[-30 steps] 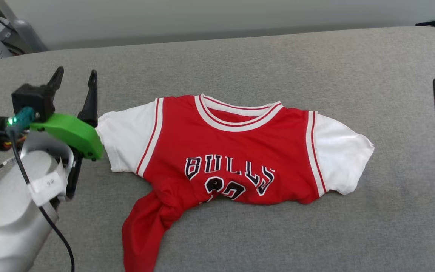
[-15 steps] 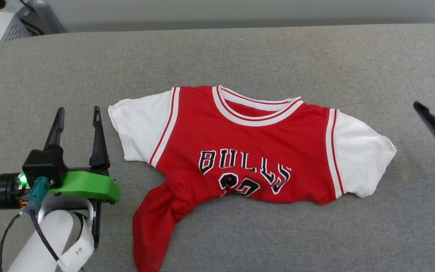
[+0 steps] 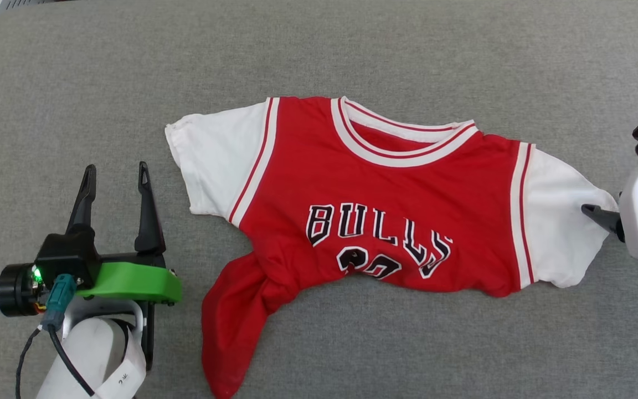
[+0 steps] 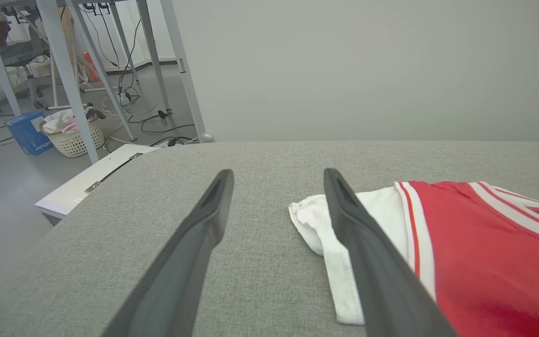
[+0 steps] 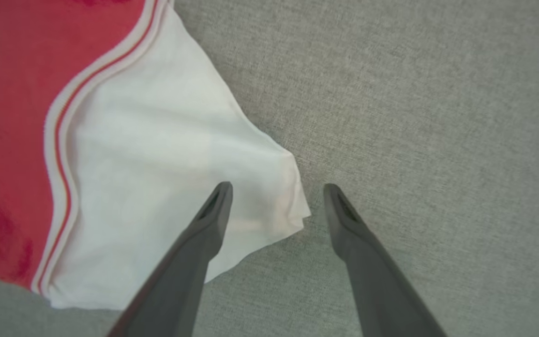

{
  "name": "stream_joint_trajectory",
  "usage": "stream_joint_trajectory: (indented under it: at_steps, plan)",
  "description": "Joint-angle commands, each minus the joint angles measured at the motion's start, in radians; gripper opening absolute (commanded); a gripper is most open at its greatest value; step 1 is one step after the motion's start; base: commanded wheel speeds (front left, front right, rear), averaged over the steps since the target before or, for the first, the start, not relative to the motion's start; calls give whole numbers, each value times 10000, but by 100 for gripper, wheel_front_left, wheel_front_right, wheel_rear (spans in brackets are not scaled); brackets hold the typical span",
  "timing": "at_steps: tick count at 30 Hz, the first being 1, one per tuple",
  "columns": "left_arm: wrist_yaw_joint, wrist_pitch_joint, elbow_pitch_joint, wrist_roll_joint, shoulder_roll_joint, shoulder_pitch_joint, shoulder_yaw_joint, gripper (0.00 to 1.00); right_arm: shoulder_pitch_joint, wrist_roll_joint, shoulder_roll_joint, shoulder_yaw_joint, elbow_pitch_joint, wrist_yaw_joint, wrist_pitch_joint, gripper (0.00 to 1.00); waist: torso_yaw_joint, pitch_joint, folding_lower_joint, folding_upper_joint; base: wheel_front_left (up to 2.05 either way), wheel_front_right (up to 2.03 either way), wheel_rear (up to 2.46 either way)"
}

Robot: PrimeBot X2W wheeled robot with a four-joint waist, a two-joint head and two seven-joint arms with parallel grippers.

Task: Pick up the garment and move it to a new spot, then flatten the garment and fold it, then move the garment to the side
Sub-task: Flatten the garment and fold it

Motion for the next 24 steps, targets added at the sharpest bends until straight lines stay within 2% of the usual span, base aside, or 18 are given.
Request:
stream_joint_trajectory:
  at_steps: [1,6,9,10,11,18,24]
  plan:
    - [-135,-56,30,207,-127,-74,91,100,-180,-80,102,204,238,-7,-67,100,153,207,0,-1,0,0,0]
    - [-466,-57,209,589,-446,-164,329,100,35,-57,241,1166,1029,-7,-165,100,198,263,0,-1,0,0,0]
    - [-624,-57,355,751,-618,-138,468,100,104,147,320,1464,1166,-7,-618,100,149,179,0,-1,0,0,0]
    - [-682,-57,423,808,-669,-123,529,100,69,172,313,1551,1159,-7,-897,26,112,123,0,-1,0,0,0]
    - [-739,-57,484,849,-699,-123,575,100,18,150,274,1594,1160,-7,-1174,0,83,70,0,-1,0,0,0]
    - [-1271,-57,848,1160,-539,-511,1034,100,-544,218,-156,1360,944,-7,-3288,0,-165,-482,0,-1,0,0,0]
    - [-1857,-57,1138,1272,-144,-1520,1256,100,-554,440,-645,1144,364,-7,-3848,0,-424,-759,0,-1,0,0,0]
